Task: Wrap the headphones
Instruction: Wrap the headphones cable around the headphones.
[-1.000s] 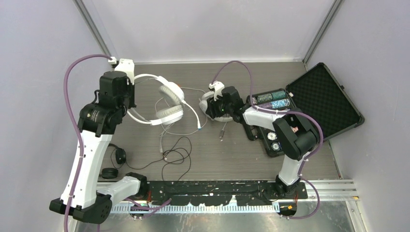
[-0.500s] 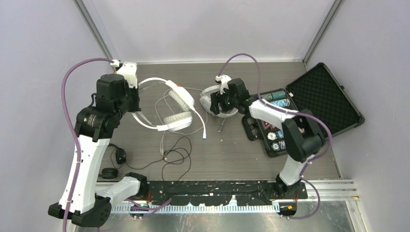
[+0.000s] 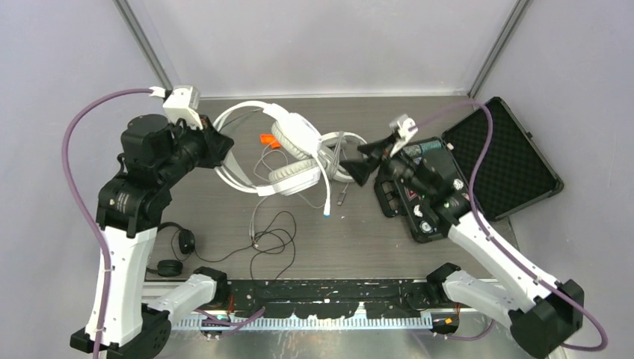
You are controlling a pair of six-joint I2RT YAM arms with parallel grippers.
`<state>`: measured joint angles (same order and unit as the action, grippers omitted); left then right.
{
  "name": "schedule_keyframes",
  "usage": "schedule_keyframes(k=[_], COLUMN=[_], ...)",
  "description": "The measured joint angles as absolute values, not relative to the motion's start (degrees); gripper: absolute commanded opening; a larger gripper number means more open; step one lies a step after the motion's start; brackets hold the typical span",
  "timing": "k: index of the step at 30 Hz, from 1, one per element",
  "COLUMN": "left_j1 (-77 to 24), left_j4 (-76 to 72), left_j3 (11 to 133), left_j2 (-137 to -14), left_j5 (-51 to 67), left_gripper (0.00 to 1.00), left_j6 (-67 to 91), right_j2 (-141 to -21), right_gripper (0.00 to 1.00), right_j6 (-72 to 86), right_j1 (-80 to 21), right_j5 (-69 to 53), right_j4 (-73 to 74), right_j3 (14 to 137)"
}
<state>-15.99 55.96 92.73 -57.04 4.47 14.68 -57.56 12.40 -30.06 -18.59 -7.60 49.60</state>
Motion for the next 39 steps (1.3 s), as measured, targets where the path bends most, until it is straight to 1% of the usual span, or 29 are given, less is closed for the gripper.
schedule_keyframes(k=[4, 6, 9, 13, 21, 23, 24, 25, 26, 28, 30, 32, 34, 36, 37, 39], left_j1=[-16.0, -16.0, -16.0, -16.0, -16.0, -16.0, -16.0, -16.0, -16.0, -16.0, -16.0, -16.0, -16.0, -16.0, -16.0, -16.0], left_j4=[51.8, 49.9, 47.5, 45.4, 42.5, 41.8, 41.7, 41.5, 41.1, 40.4, 39.6, 38.5, 36.1, 33.9, 32.9, 31.2], left_j3=[93.6, 93.7, 94.2, 94.4, 92.0, 90.5, 89.9, 89.3, 88.7, 87.6, 87.0, 86.5, 85.6, 84.7, 84.5, 84.4], left_j2=[-55.3, -54.4, -54.2, -54.3, -53.5, -53.2, -53.1, -53.1, -53.1, -53.2, -53.1, -53.1, -52.8, -52.5, -52.5, -52.6], left_j5=[8.0, 10.1, 13.5, 16.8, 21.4, 22.8, 23.4, 24.1, 24.9, 26.4, 27.8, 29.2, 30.9, 33.1, 34.2, 36.7], left_gripper=[0.0, 0.0, 0.0, 0.0, 0.0, 0.0, 0.0, 0.0, 0.0, 0.0, 0.0, 0.0, 0.0, 0.0, 0.0, 0.0], left_j6=[19.3, 21.6, 24.8, 27.4, 30.5, 31.3, 31.6, 31.9, 32.4, 33.1, 34.1, 35.2, 36.8, 38.7, 39.3, 40.8], right_j2=[-50.5, -49.7, -49.7, -49.5, -56.2, -58.2, -59.3, -60.2, -61.2, -63.2, -64.6, -65.6, -66.4, -67.2, -67.7, -68.8], right_gripper=[0.82, 0.83, 0.84, 0.84, 0.79, 0.75, 0.7, 0.6, 0.53, 0.4, 0.33, 0.28, 0.25, 0.24, 0.27, 0.38], right_j6=[15.7, 16.6, 15.9, 10.7, 4.8, 4.3, 4.2, 4.2, 4.2, 4.8, 5.1, 5.5, 6.2, 7.1, 7.6, 8.5], right_j1=[-31.1, -32.8, -38.0, -46.3, -51.5, -52.5, -52.9, -53.2, -53.4, -53.7, -53.9, -54.1, -54.2, -54.3, -54.3, -54.5], right_j5=[-25.8, -28.4, -29.8, -28.6, -24.4, -23.4, -22.9, -22.5, -22.2, -21.6, -21.1, -20.5, -20.1, -19.8, -19.6, -19.5], right_j4=[-20.8, -24.7, -28.1, -29.2, -32.1, -32.9, -33.5, -33.9, -34.5, -36.1, -37.3, -38.7, -40.6, -43.0, -43.9, -45.6], right_j3=[37.1, 34.4, 34.2, 34.6, 39.2, 39.7, 39.7, 39.7, 39.7, 39.7, 39.7, 39.6, 39.2, 38.7, 38.6, 38.6])
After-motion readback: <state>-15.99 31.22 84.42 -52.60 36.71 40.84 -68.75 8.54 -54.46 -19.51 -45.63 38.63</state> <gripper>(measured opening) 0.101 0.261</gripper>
